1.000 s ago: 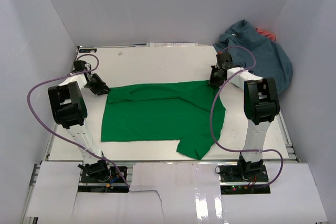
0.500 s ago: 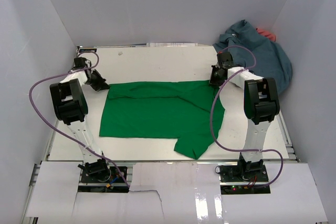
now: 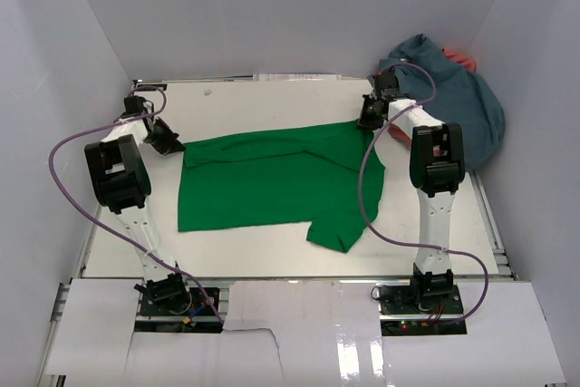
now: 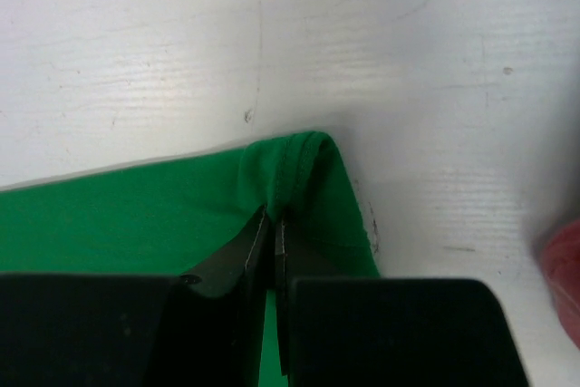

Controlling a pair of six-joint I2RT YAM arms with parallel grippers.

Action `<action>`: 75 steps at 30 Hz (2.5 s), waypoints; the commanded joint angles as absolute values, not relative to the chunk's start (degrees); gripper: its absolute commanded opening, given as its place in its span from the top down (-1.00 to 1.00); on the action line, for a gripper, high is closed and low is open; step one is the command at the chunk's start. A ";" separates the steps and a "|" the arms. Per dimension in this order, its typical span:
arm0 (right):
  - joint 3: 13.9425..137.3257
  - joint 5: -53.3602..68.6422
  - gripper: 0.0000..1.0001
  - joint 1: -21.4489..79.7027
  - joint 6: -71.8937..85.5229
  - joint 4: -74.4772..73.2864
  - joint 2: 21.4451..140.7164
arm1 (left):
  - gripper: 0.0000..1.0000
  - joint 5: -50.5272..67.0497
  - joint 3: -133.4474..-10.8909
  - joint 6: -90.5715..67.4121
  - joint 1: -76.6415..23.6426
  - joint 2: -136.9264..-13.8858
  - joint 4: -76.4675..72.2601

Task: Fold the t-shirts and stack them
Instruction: Fold the flattened tshirt in 1/3 of the way

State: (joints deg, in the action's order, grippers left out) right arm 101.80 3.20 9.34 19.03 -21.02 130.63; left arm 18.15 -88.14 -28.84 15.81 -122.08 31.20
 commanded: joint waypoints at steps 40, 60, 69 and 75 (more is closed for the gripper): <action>101.87 5.45 0.85 9.05 17.58 -21.18 130.25 | 0.34 27.86 -82.97 -32.70 17.40 -114.61 30.67; 101.60 5.19 0.85 9.05 17.40 -21.71 129.73 | 1.00 29.36 -76.47 -28.22 17.40 -107.50 31.29; 101.69 5.45 0.85 9.14 17.40 -22.24 129.73 | 1.00 27.60 -71.90 -26.28 17.40 -105.47 32.78; 101.51 5.28 0.85 9.14 17.49 -22.24 129.55 | 1.00 26.72 -69.44 -25.23 17.40 -105.03 33.14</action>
State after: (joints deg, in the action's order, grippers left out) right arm 102.19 5.76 9.06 18.15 -19.73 131.33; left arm 27.79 -70.59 -26.81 17.17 -109.14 32.73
